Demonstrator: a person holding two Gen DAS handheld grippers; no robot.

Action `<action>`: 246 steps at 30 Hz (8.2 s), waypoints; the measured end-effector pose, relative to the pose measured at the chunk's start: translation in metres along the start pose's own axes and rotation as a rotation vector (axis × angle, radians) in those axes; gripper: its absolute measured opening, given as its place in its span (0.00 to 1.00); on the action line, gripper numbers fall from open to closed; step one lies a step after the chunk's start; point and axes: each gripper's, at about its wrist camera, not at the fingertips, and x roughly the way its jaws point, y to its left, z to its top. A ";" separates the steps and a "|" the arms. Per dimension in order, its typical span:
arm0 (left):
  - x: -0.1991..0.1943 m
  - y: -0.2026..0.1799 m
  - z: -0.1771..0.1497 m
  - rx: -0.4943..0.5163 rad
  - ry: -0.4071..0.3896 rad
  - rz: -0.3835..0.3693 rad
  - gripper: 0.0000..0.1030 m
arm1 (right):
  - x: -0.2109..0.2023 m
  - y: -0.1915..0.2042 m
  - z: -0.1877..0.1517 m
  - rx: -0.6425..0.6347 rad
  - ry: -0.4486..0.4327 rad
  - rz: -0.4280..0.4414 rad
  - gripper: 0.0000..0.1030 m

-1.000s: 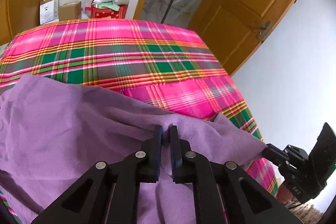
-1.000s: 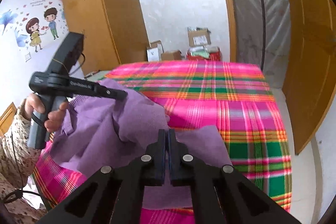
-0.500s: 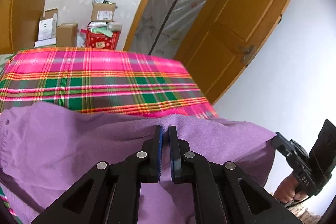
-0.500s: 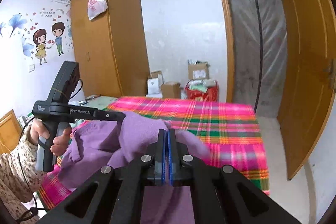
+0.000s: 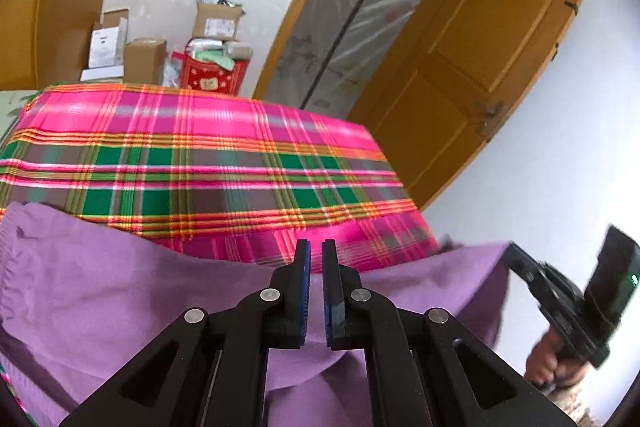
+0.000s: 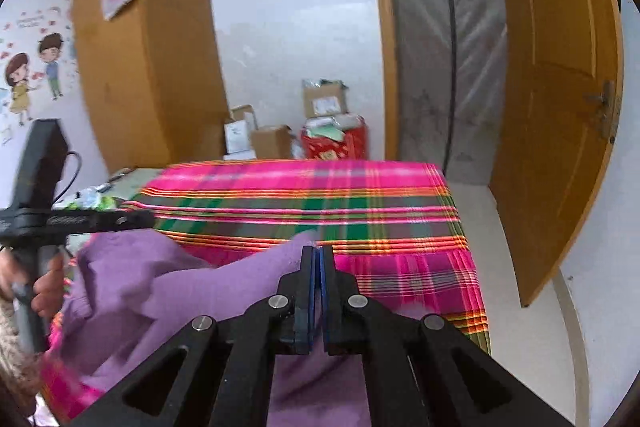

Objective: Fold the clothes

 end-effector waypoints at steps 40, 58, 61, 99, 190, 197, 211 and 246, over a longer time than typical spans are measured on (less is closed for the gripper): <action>0.059 0.018 -0.018 0.047 0.130 0.089 0.24 | 0.164 -0.050 0.034 0.007 0.207 -0.121 0.03; -0.060 0.074 -0.066 -0.119 0.008 0.242 0.32 | 0.034 0.019 -0.022 -0.024 0.167 0.133 0.21; -0.086 0.089 -0.083 -0.152 -0.011 0.283 0.33 | 0.018 0.041 -0.045 -0.046 0.189 0.199 0.23; -0.115 0.123 -0.195 -0.216 0.070 0.572 0.45 | 0.005 0.049 -0.165 0.258 0.258 0.058 0.25; -0.126 0.123 -0.185 -0.065 -0.015 0.792 0.42 | -0.022 0.111 -0.186 0.098 0.252 0.079 0.46; -0.143 0.142 -0.187 -0.177 -0.072 0.705 0.28 | -0.028 0.117 -0.188 0.103 0.249 0.109 0.46; -0.201 0.191 -0.207 -0.443 -0.228 0.685 0.17 | -0.013 0.126 -0.187 0.203 0.320 0.260 0.46; -0.206 0.230 -0.213 -0.683 -0.299 0.521 0.02 | 0.009 0.124 -0.174 0.339 0.284 0.160 0.04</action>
